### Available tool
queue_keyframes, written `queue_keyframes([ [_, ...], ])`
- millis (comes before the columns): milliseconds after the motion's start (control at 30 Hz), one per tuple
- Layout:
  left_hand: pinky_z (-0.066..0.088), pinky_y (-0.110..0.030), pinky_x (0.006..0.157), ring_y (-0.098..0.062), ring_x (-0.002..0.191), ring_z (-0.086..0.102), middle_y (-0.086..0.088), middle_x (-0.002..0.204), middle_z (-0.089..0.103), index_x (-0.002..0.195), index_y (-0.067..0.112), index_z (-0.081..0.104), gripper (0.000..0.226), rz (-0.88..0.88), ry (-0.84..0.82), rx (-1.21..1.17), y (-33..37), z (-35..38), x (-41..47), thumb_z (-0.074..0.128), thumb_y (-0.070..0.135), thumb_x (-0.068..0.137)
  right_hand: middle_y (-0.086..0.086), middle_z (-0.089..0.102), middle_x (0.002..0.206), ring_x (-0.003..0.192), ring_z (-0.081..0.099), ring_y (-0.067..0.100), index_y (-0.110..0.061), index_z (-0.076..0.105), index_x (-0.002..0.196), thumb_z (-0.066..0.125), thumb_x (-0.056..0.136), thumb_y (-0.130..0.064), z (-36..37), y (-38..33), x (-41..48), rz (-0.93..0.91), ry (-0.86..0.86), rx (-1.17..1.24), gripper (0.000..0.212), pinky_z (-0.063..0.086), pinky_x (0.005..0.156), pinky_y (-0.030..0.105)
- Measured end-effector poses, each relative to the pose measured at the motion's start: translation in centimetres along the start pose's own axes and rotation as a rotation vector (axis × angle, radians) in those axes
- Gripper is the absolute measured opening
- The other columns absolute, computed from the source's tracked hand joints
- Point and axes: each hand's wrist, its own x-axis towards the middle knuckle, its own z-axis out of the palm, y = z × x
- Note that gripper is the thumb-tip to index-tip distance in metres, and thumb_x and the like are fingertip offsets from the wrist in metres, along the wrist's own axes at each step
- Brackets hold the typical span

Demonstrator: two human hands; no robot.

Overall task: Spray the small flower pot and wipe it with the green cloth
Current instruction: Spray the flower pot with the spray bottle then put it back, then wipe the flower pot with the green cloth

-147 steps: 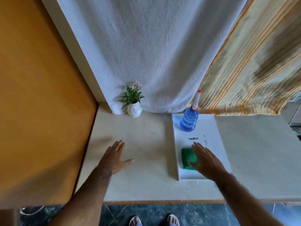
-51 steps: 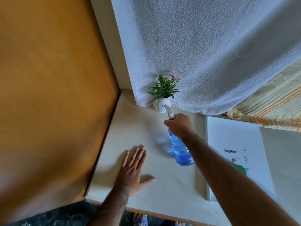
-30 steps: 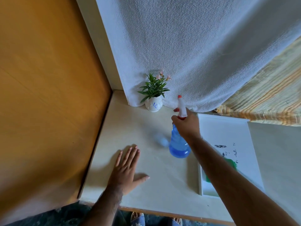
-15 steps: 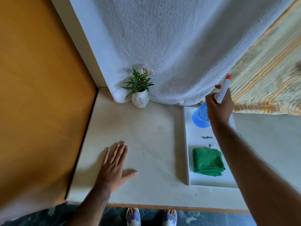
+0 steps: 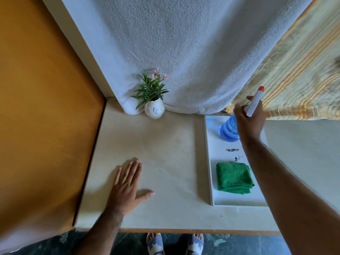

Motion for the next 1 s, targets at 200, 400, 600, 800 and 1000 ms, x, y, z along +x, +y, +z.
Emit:
queue_keyframes([
  [200,0.008,-0.052,0.128,-0.038,0.158,0.026,-0.02,0.173,0.023,0.164,0.002,0.025,0.118,0.004,0.012,-0.014,0.0,0.0,0.1,0.023,0.093,0.089,0.001,0.06,0.137,0.125,0.055,0.011,-0.018,0.03,0.153,0.08,0.078,-0.056,-2.3,1.2,-2.8,0.055,-0.167,-0.044,0.097,0.045,0.106,0.038],
  [400,0.003,-0.05,0.13,-0.034,0.16,0.021,-0.017,0.175,0.018,0.165,0.004,0.021,0.114,-0.009,-0.003,-0.054,0.3,-0.4,-0.1,0.028,0.089,0.089,0.017,0.014,0.168,0.154,0.014,0.031,0.002,0.019,0.158,0.065,0.087,-0.066,-9.1,5.3,-13.2,-0.58,-0.508,-0.452,0.109,0.017,0.124,0.044],
  [600,0.01,-0.053,0.127,-0.036,0.157,0.028,-0.02,0.172,0.024,0.162,0.0,0.028,0.114,-0.002,0.001,-0.055,0.5,-0.8,-0.1,0.029,0.087,0.088,0.013,0.015,0.168,0.154,0.018,0.027,-0.002,0.026,0.158,0.057,0.091,-0.065,-12.7,8.5,-16.8,-0.693,-0.791,-0.704,0.098,0.024,0.122,0.045],
  [800,0.01,-0.053,0.126,-0.039,0.157,0.026,-0.021,0.171,0.023,0.162,0.0,0.027,0.115,-0.002,0.013,-0.038,0.8,-0.9,0.0,0.03,0.087,0.086,0.016,0.034,0.157,0.143,0.038,0.033,0.003,0.045,0.147,0.088,0.076,-0.031,-12.1,7.5,-16.4,-0.598,-0.837,-0.706,0.089,0.045,0.108,0.053],
  [1000,-0.004,-0.047,0.128,-0.038,0.16,0.018,-0.019,0.174,0.015,0.164,0.004,0.02,0.116,-0.003,0.003,-0.023,0.4,-0.7,0.0,0.024,0.091,0.088,0.016,0.046,0.153,0.14,0.041,0.029,0.002,0.048,0.147,0.079,0.069,0.015,-12.0,7.1,-16.0,-0.56,-0.815,-0.722,0.084,0.041,0.102,0.04],
])
